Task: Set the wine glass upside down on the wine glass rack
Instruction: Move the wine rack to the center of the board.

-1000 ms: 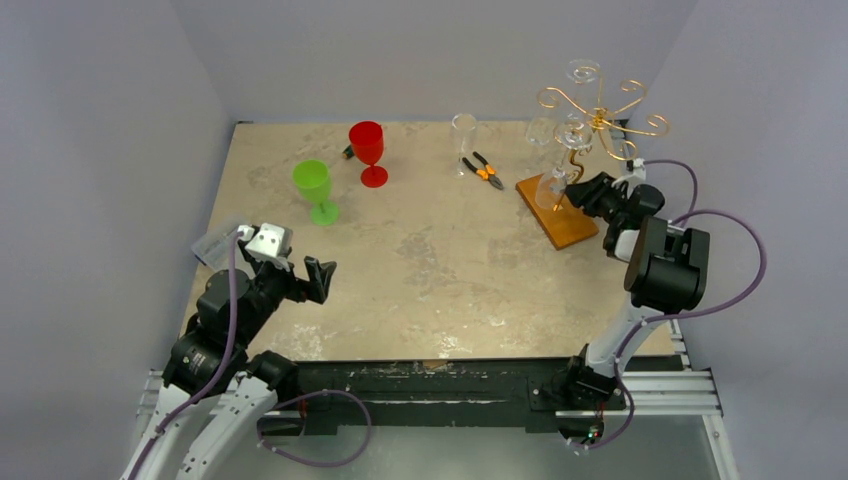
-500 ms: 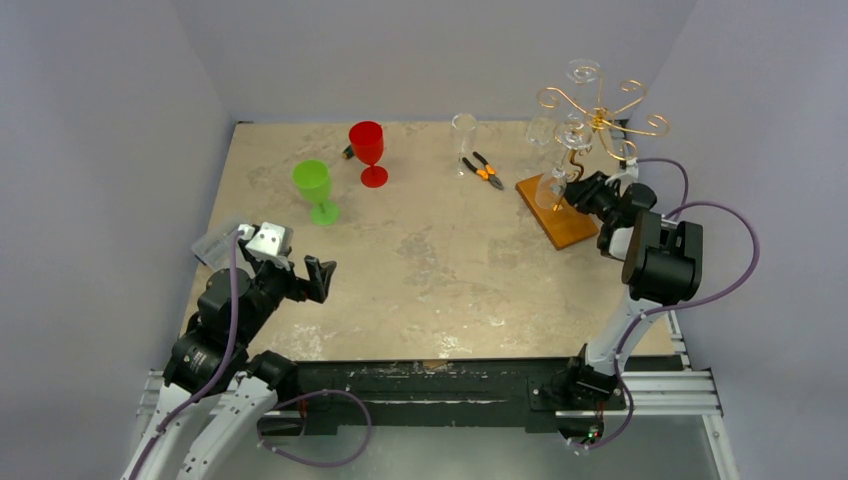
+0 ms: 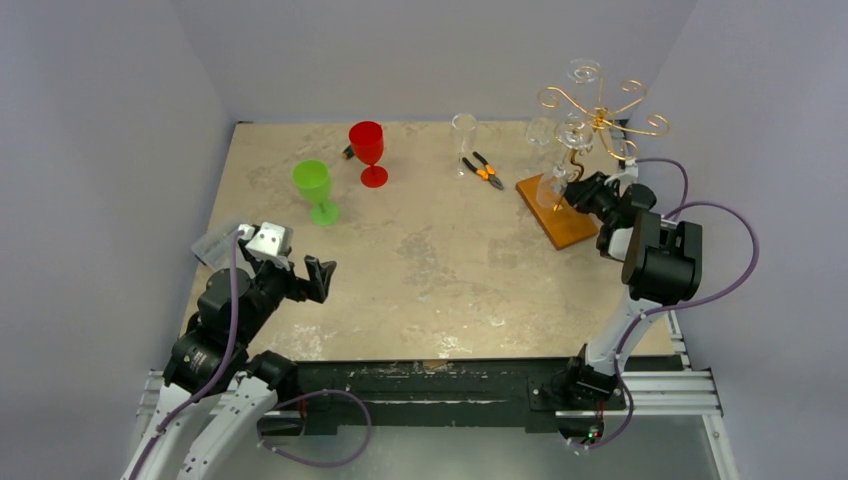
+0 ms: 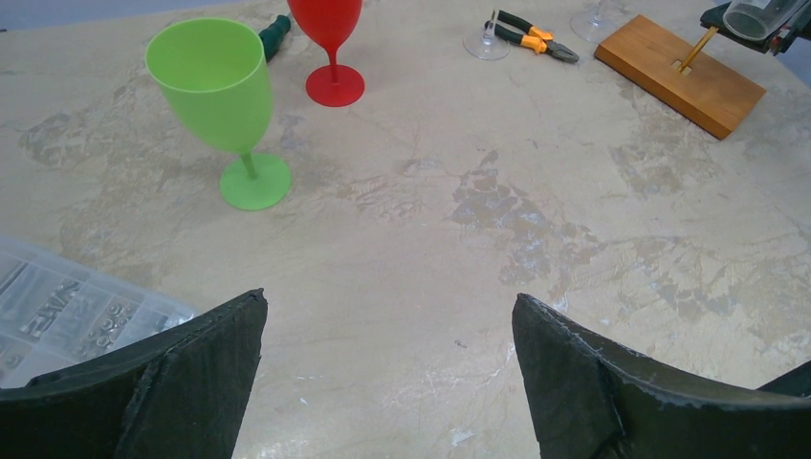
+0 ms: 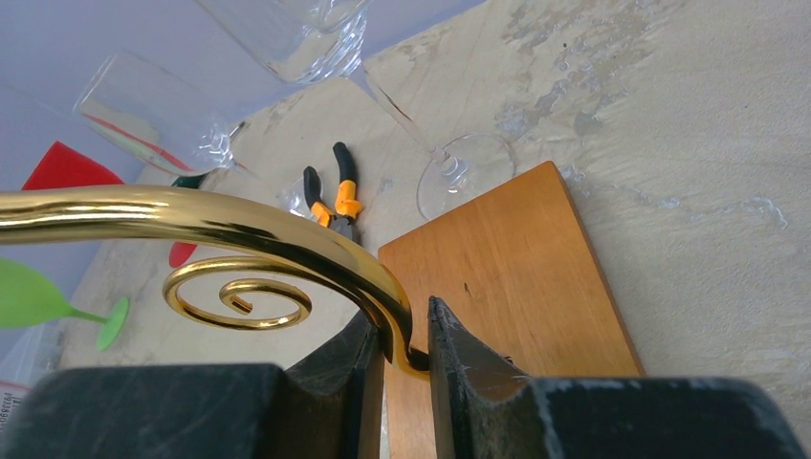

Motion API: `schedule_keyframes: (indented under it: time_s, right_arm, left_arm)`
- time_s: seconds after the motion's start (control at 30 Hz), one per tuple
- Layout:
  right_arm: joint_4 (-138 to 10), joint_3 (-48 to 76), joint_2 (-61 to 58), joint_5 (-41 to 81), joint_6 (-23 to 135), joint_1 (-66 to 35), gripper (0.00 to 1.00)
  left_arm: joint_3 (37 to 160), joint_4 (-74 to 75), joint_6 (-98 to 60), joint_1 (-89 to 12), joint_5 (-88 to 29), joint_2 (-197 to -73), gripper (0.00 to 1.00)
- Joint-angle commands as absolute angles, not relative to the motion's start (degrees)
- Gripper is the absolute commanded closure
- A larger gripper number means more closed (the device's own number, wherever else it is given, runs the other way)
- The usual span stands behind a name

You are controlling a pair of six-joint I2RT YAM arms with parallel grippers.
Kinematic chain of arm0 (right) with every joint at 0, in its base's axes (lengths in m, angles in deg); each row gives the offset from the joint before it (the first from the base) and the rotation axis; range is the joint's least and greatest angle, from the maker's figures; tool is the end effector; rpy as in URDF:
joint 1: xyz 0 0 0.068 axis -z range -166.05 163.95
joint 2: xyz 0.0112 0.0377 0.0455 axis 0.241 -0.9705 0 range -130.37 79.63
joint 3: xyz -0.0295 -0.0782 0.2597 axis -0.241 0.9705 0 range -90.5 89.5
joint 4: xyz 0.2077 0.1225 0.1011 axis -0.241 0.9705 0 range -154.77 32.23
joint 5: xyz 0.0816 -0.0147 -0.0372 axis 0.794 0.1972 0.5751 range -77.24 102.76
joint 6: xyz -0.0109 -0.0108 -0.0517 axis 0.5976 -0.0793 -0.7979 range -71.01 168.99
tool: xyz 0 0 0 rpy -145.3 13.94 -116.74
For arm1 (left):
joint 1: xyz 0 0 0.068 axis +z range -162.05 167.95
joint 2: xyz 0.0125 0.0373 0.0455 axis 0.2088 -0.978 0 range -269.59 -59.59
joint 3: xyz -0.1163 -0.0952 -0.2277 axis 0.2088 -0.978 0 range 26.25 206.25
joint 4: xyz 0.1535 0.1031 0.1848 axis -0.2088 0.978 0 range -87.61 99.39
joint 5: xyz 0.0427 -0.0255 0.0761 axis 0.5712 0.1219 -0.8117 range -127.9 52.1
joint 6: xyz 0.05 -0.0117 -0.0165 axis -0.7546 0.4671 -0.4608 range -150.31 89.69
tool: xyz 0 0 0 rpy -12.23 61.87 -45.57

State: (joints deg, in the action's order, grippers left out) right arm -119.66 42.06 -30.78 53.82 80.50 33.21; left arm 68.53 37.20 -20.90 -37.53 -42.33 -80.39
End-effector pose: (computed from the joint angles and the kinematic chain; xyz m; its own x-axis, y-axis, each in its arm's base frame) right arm 0.3632 -0.1022 0.1558 -0.3039 0.5237 -0.7959 -0.2420 0.7656 0.5961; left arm 0.0785 -0.0344 0.3275 -0.2644 -0.0546 -0.9629 0.3223 0.9360 -0.1416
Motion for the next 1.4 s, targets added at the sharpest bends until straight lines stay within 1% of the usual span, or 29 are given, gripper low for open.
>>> schedule_keyframes:
  time_s: [0.0,0.57,1.37]
  right_arm:
    - [-123.74,42.53,-27.96,51.13,80.11,33.13,0.95]
    - [-120.60,47.38,-20.81,47.31,74.78,33.37,0.98]
    - [-115.71,51.73,-14.88,45.32,74.59,38.64,0.97]
  left_arm:
    - [68.53,34.73,-21.52,-36.96,-41.52,-80.69,0.04]
    - [68.53,34.73,-21.41,-36.93,-41.34,-79.88,0.04]
    - [68.44,34.67,-21.17,-36.96,-40.98,-78.84,0.04]
